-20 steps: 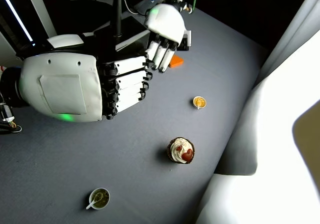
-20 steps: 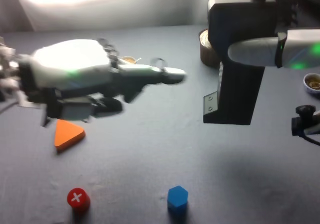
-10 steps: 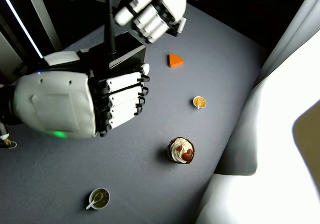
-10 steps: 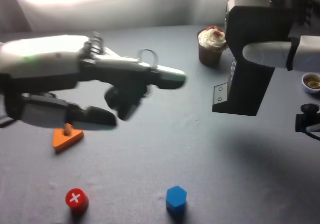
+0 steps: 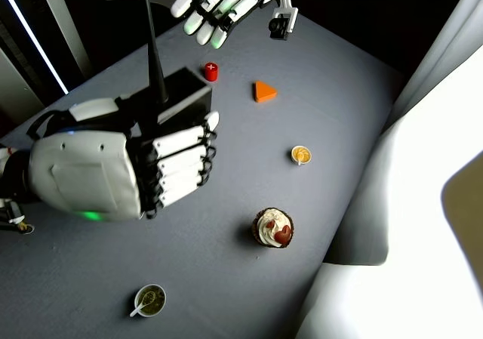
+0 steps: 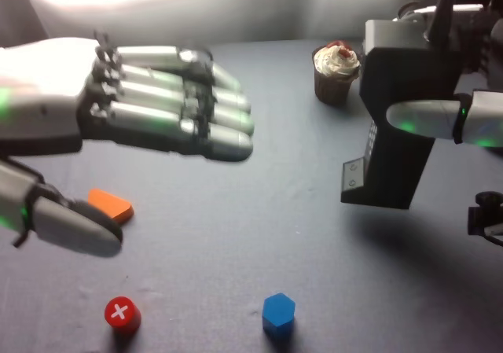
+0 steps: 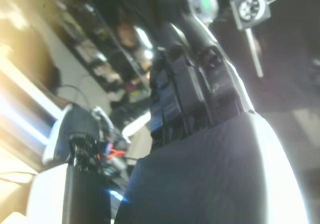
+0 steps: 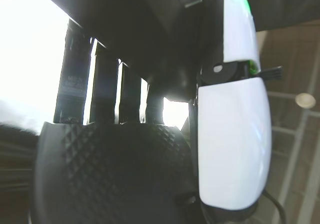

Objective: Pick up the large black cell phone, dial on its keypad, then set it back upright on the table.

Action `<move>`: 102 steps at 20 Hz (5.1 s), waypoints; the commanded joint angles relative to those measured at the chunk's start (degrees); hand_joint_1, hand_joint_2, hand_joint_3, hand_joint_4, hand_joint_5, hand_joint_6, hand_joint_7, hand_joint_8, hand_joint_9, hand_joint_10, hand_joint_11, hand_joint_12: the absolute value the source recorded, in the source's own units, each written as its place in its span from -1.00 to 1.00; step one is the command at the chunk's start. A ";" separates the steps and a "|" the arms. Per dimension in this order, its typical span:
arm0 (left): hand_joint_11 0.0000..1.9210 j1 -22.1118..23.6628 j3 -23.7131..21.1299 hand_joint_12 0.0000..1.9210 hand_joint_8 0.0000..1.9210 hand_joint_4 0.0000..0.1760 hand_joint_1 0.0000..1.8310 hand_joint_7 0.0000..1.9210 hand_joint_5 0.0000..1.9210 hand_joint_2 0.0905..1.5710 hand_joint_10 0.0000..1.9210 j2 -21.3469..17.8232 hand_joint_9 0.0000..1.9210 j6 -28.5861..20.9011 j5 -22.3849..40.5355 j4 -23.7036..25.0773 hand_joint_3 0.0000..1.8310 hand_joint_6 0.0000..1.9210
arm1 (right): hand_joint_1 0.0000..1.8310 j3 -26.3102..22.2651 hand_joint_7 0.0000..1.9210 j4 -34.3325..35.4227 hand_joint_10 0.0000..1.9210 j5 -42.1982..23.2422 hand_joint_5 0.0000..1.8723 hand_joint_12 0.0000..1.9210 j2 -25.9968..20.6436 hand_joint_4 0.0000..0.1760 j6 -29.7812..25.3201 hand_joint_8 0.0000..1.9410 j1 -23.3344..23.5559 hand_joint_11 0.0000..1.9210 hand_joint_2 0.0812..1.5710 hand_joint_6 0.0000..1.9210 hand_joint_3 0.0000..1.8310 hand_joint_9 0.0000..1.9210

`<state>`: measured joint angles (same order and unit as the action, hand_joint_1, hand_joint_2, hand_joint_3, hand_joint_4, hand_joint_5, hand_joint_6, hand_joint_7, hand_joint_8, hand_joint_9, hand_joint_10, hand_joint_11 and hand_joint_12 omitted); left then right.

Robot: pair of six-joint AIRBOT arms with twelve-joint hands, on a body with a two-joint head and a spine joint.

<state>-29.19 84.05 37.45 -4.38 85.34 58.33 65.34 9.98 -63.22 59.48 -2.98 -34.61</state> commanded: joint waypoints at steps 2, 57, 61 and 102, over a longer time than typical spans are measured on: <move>-1.00 0.39 0.07 -0.64 -1.00 -1.00 -1.00 -0.84 -0.84 0.43 -1.00 -0.59 -0.87 0.57 5.86 -4.16 -1.00 -1.00 | 0.50 0.94 -0.11 0.62 0.30 -8.78 -0.04 0.22 -0.80 -1.00 -1.98 0.17 -0.43 -0.04 0.42 0.00 -1.00 -0.01; -1.00 0.39 0.39 -0.50 -1.00 -1.00 -0.96 -0.78 -0.81 0.46 -1.00 -1.54 -0.83 10.81 5.79 -2.18 -1.00 -1.00 | 0.49 4.18 -0.14 1.11 0.26 -15.08 -0.17 0.22 1.48 -1.00 -3.11 0.23 -6.75 -0.15 0.45 0.20 -1.00 -0.02; -1.00 0.39 0.43 -0.60 -1.00 -1.00 -0.98 -0.80 -0.82 0.47 -1.00 -1.54 -0.86 10.83 5.79 -2.18 -1.00 -1.00 | 0.18 4.25 -0.15 0.78 -0.28 -15.08 -0.16 0.30 1.56 -1.00 -3.10 -0.28 -6.75 -0.24 0.51 0.31 -1.00 -0.08; -1.00 0.37 0.99 -0.60 -1.00 -1.00 -0.99 -0.83 -0.84 0.46 -1.00 -1.50 -0.86 11.12 5.95 -1.72 -1.00 -1.00 | -0.86 -4.50 -1.00 -0.62 -1.00 -21.95 -1.00 -0.98 -7.31 0.15 -2.79 -1.00 -16.41 -0.96 0.07 -1.00 -0.99 -1.00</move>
<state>-30.15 85.17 36.36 6.61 86.70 62.02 60.53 8.80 -76.86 52.56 -5.32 -51.70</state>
